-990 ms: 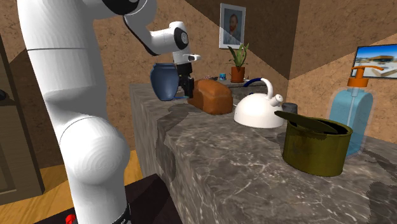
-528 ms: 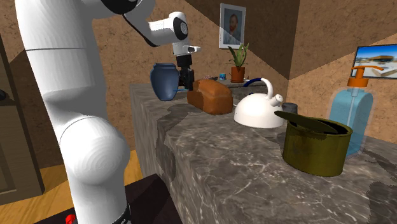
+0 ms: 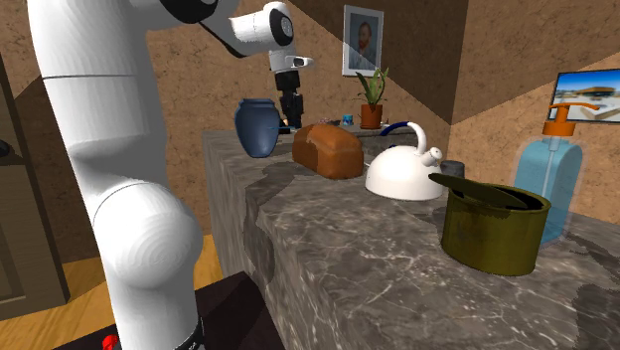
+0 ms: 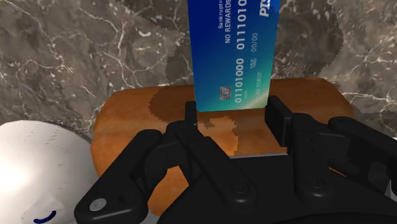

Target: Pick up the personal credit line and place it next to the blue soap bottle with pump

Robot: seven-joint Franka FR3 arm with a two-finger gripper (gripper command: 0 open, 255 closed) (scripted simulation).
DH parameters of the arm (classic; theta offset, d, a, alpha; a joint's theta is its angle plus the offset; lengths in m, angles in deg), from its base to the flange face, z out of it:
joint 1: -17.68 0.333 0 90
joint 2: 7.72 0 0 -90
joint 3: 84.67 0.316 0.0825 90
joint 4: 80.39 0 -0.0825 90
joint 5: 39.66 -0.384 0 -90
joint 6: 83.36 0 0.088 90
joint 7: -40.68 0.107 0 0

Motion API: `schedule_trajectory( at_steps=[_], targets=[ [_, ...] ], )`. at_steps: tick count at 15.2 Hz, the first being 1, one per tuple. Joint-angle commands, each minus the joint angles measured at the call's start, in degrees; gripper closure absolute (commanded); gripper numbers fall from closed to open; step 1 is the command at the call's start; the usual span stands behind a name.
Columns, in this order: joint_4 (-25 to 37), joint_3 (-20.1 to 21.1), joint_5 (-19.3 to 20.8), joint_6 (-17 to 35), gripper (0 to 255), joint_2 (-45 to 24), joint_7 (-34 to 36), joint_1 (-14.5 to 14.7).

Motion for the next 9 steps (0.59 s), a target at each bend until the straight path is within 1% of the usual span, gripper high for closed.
schedule_trajectory(
  at_steps=[1,9],
  targets=[
    [1.2,-0.1,-0.2,-1.5,255,0.3,-0.3,0.0],
    [8.9,0.2,0.5,-7.9,255,-1.2,-0.4,0.1]
  ],
)
